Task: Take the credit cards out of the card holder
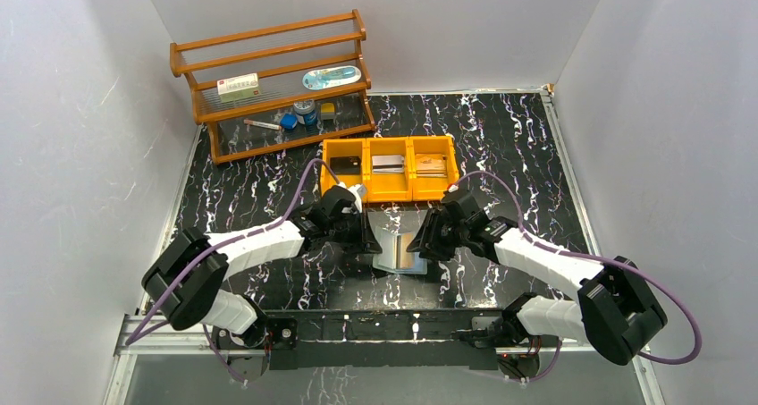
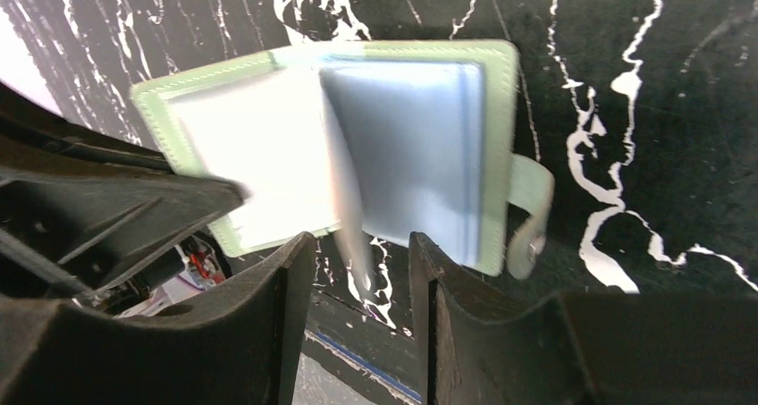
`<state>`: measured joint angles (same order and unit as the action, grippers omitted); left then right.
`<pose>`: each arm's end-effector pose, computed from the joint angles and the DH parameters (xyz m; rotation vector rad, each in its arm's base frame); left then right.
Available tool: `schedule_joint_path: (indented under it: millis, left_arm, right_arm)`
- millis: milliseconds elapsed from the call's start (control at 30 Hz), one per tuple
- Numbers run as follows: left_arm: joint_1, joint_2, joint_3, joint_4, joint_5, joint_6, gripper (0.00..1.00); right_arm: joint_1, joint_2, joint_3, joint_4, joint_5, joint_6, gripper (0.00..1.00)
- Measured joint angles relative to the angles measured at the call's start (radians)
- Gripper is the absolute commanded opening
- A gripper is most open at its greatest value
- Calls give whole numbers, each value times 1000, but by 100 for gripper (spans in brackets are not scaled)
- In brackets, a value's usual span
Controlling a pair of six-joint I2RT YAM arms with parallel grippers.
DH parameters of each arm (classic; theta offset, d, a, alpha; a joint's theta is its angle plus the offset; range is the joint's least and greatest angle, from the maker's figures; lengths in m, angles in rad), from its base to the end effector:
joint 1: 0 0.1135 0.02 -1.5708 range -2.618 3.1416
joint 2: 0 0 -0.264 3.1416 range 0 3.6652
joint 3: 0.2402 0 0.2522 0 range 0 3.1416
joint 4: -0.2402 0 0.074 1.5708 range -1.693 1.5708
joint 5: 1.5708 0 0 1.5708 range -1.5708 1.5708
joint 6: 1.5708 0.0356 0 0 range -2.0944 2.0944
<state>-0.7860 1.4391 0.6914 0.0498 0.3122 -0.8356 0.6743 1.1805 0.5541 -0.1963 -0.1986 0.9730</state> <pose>0.1961 -0.2118 0.1833 0.1226 2.5259 -1.1262 0.1731 0.1474 0.1828 0.2884 2.6044 0.9313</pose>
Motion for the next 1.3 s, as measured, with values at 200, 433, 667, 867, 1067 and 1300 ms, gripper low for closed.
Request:
schedule_joint_path:
  millis: [200, 433, 667, 867, 1067, 1300]
  left_arm:
    - [0, -27, 5, -66, -53, 18, 0]
    - [0, -32, 3, -116, -89, 26, 0]
    - [0, -71, 3, -154, -122, 34, 16]
    - [0, -105, 3, -209, -177, 32, 45]
    - [0, -159, 6, -290, -246, 27, 55]
    - [0, -210, 73, -258, -217, 43, 60]
  right_arm:
    - [0, 3, 6, -44, 16, -11, 49]
    - [0, 27, 22, -61, 10, -44, 44]
    - [0, 82, 142, -63, -29, -114, 43]
    - [5, 237, 192, -23, -89, -161, 46]
    - [14, 345, 192, -32, -108, -169, 44]
    - [15, 344, 184, -28, -100, -155, 39]
